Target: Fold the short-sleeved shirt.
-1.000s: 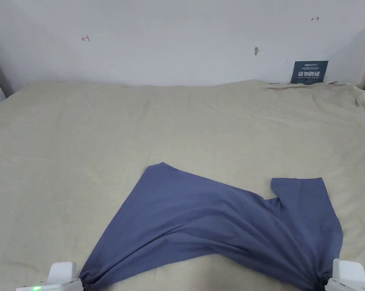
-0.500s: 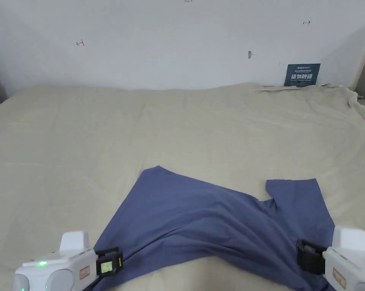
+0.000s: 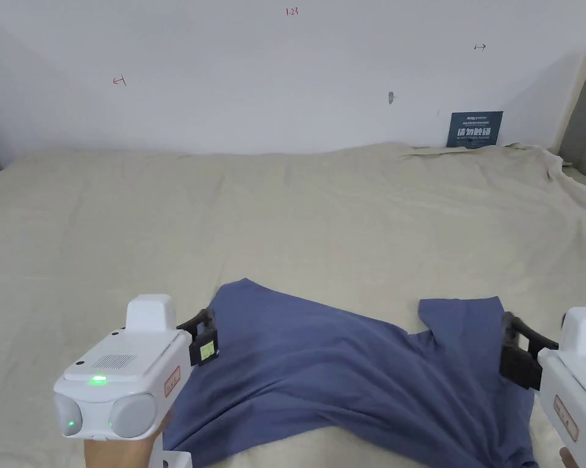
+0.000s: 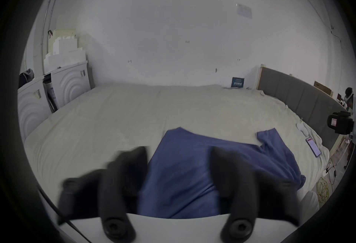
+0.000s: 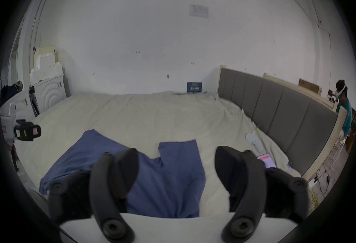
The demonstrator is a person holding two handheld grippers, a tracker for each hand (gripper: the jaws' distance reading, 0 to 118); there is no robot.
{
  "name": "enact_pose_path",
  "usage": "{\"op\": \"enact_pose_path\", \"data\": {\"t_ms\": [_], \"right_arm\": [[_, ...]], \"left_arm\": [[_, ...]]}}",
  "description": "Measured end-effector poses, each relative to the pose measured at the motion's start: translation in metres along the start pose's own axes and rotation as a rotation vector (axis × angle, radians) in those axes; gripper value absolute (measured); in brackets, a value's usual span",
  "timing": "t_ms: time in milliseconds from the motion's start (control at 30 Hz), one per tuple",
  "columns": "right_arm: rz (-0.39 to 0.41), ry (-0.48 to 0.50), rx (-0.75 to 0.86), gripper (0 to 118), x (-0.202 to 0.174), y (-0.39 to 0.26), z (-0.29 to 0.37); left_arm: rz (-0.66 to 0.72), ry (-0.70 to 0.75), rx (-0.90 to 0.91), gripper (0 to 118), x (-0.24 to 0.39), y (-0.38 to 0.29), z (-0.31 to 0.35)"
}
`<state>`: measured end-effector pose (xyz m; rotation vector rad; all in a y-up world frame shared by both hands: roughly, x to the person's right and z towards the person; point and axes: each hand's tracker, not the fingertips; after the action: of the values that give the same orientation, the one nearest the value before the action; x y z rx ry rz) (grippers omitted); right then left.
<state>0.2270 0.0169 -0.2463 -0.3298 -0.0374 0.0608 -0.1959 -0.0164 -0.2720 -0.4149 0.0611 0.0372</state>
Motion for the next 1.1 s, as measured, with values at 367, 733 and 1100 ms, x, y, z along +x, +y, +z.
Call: {"op": "enact_pose_path", "data": {"t_ms": [367, 733, 1100], "right_arm": [[-0.03, -0.003, -0.014, 0, 0.015, 0.0, -0.032], [-0.033, -0.028, -0.061, 0, 0.024, 0.0, -0.089], [-0.037, -0.058, -0.135, 0, 0.033, -0.018, -0.129]], "left_arm": [[-0.016, -0.049, -0.082, 0, 0.003, 0.025, -0.081], [-0.04, -0.093, -0.349, 5, -0.015, 0.055, -0.242], [-0.125, -0.099, -0.58, 97, -0.026, 0.037, -0.352]]}}
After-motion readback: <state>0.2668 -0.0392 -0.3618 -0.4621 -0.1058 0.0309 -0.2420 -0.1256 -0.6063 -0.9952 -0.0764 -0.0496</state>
